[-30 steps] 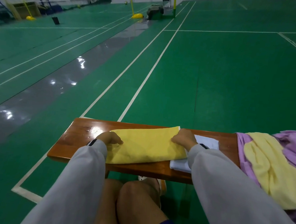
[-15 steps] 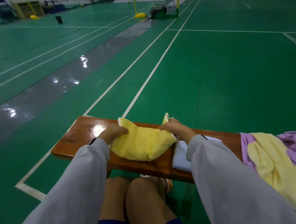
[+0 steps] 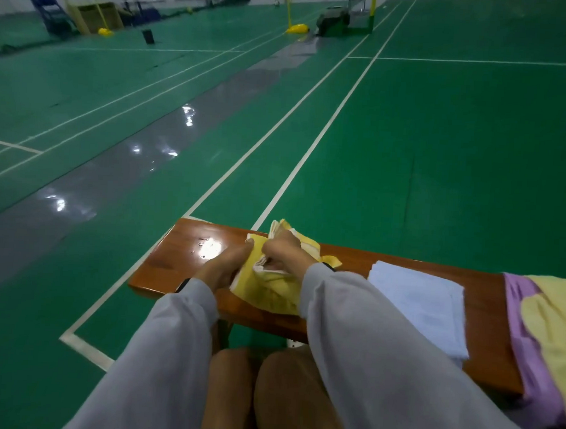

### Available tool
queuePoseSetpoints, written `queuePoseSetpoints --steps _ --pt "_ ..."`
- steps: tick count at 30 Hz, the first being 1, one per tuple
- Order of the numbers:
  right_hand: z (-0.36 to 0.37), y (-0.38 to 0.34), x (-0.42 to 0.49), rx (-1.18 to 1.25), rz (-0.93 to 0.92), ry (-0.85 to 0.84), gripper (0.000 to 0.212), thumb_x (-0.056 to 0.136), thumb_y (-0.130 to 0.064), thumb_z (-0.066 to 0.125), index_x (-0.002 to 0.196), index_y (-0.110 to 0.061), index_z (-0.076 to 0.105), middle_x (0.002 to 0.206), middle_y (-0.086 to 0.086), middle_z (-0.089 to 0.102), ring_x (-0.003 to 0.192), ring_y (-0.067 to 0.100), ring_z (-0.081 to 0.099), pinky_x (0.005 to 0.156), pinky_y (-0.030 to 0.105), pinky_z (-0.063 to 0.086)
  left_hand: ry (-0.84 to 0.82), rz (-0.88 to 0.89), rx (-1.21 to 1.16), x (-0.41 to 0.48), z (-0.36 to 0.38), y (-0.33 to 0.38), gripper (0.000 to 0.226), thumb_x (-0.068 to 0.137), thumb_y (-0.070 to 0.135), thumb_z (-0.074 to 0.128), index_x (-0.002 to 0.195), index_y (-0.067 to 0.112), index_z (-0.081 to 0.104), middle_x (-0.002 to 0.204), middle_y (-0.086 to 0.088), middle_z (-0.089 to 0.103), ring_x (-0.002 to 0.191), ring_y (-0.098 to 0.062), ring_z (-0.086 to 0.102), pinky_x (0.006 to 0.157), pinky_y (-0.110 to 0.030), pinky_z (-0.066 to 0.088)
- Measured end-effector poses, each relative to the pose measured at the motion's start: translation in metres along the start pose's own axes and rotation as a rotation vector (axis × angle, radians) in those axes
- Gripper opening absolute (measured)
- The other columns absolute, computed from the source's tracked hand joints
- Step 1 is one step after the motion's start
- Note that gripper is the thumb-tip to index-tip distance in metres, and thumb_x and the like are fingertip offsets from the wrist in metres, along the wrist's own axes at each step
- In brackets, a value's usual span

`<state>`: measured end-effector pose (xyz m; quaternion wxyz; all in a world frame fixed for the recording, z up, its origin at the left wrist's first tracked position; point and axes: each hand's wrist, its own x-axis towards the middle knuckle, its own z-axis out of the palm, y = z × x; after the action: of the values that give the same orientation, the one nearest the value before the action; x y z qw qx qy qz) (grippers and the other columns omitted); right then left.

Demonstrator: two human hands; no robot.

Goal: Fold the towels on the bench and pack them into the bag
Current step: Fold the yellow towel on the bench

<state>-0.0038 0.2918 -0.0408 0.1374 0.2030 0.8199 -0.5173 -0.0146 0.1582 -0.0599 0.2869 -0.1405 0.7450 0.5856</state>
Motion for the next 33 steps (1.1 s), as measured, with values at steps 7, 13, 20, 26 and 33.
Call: queuePoseSetpoints --steps 7,13,20,26,33 --pt "0.017 0.004 -0.006 -0.213 -0.249 0.073 0.016 0.086 -0.007 0.059 0.095 -0.002 0.070 0.090 0.014 0.069 0.085 0.031 0.065 0.062 0.032 0.050 -0.124 -0.039 0.066 0.026 -0.010 -0.017 0.094 0.081 0.088 0.048 0.136 0.013 0.061 0.133 -0.018 0.066 0.123 -0.036 0.062 0.108 -0.051 0.048" --pt "-0.039 0.050 -0.001 -0.337 -0.135 0.692 0.028 0.094 -0.029 0.057 0.115 -0.010 0.055 0.116 0.010 0.057 0.103 0.030 0.056 0.089 0.041 0.048 0.143 0.296 0.447 0.026 0.005 -0.015 0.059 0.088 0.039 0.077 0.138 0.029 0.047 0.139 -0.007 0.052 0.118 -0.028 0.055 0.097 -0.038 0.050" --pt "-0.063 0.077 -0.003 0.184 0.346 -0.069 0.050 0.088 -0.015 0.073 0.130 -0.006 0.047 0.118 0.019 0.056 0.107 0.038 0.062 0.069 0.044 0.061 0.310 0.100 0.822 0.016 0.025 -0.009 0.081 0.092 0.051 0.069 0.145 -0.002 0.038 0.142 -0.018 0.052 0.130 -0.035 0.051 0.094 -0.036 0.043" --pt "-0.077 0.059 -0.002 -0.039 0.398 -0.141 0.008 0.093 0.006 0.057 0.096 -0.001 0.054 0.095 0.017 0.059 0.066 0.026 0.059 0.040 0.028 0.053 0.324 0.031 1.067 0.013 0.008 -0.016 0.077 0.076 0.067 0.072 0.128 0.012 0.057 0.141 -0.014 0.053 0.134 -0.037 0.043 0.105 -0.045 0.038" --pt "-0.091 0.015 0.008 0.242 0.383 -0.076 0.035 0.095 -0.004 0.039 0.062 -0.010 0.046 0.044 0.003 0.042 0.028 0.011 0.038 0.033 0.016 0.036 0.035 -0.171 0.587 -0.029 -0.014 -0.001 0.014 0.097 0.019 0.059 0.100 0.006 0.056 0.097 -0.011 0.072 0.074 -0.025 0.071 0.056 -0.027 0.052"
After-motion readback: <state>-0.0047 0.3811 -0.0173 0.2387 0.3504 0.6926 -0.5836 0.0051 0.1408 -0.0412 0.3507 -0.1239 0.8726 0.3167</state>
